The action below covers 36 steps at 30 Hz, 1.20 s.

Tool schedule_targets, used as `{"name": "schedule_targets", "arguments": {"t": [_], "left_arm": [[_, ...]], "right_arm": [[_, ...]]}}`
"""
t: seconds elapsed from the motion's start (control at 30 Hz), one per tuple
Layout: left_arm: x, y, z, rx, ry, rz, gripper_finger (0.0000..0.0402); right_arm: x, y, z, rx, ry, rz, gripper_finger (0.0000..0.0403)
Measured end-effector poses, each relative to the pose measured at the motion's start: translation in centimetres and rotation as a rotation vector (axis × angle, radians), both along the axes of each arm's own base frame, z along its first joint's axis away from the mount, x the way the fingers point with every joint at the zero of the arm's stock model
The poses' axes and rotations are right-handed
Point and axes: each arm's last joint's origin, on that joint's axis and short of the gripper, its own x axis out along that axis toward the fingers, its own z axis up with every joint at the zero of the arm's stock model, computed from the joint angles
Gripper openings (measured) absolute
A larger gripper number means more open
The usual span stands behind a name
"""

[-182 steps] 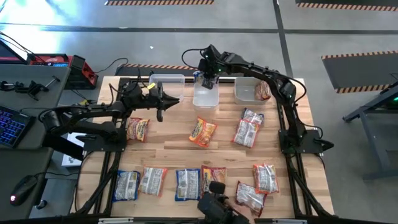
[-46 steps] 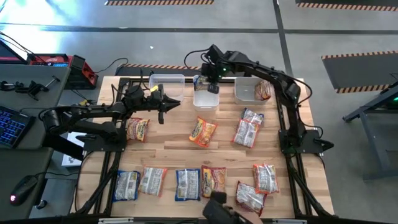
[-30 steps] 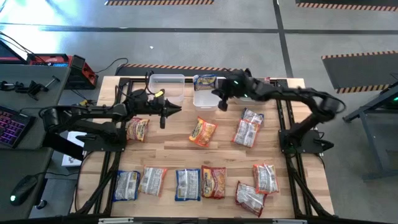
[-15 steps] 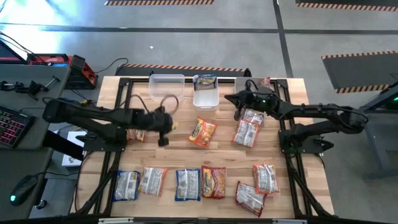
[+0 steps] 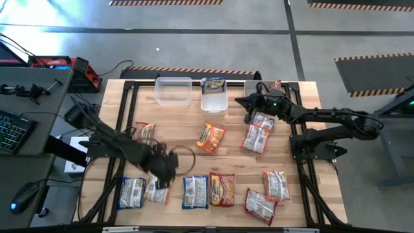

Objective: Sort Maruchan noodles
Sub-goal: Put the orange noodle pack into the transparent bin

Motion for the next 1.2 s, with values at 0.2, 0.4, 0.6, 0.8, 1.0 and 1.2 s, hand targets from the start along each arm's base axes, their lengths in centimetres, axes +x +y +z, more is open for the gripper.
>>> {"name": "schedule_targets", "arguments": {"t": [0.2, 0.4, 0.6, 0.8, 1.0, 1.2], "left_arm": [[1.5, -4.7, 0.1, -0.036, 0.175, 0.074, 0.0026], [3.9, -7.9, -0.7, -0.238, 0.272, 0.537, 0.009], [6.0, -10.1, -2.6, -0.347, 0.351, 0.864, 0.0171], [6.3, -10.5, -5.1, -0.244, 0.449, 1.005, 0.0209], [5.6, -9.8, -6.3, -0.105, 0.551, 1.118, 0.0211], [6.3, -10.0, -7.4, -0.091, 0.478, 1.078, 0.0212]], "right_arm": [[0.0, 0.0, 0.0, 0.0, 0.0, 0.001, 0.0], [-0.1, 0.0, -0.3, 0.008, 0.016, 0.001, 0.0], [-0.1, 0.1, -0.7, 0.055, 0.033, -0.006, 0.0], [-0.1, 0.1, -1.1, 0.09, 0.05, -0.012, 0.0], [0.3, -0.1, -1.8, 0.102, 0.072, -0.011, 0.0], [0.6, -0.2, -2.0, 0.1, 0.072, -0.013, 0.0]]}}
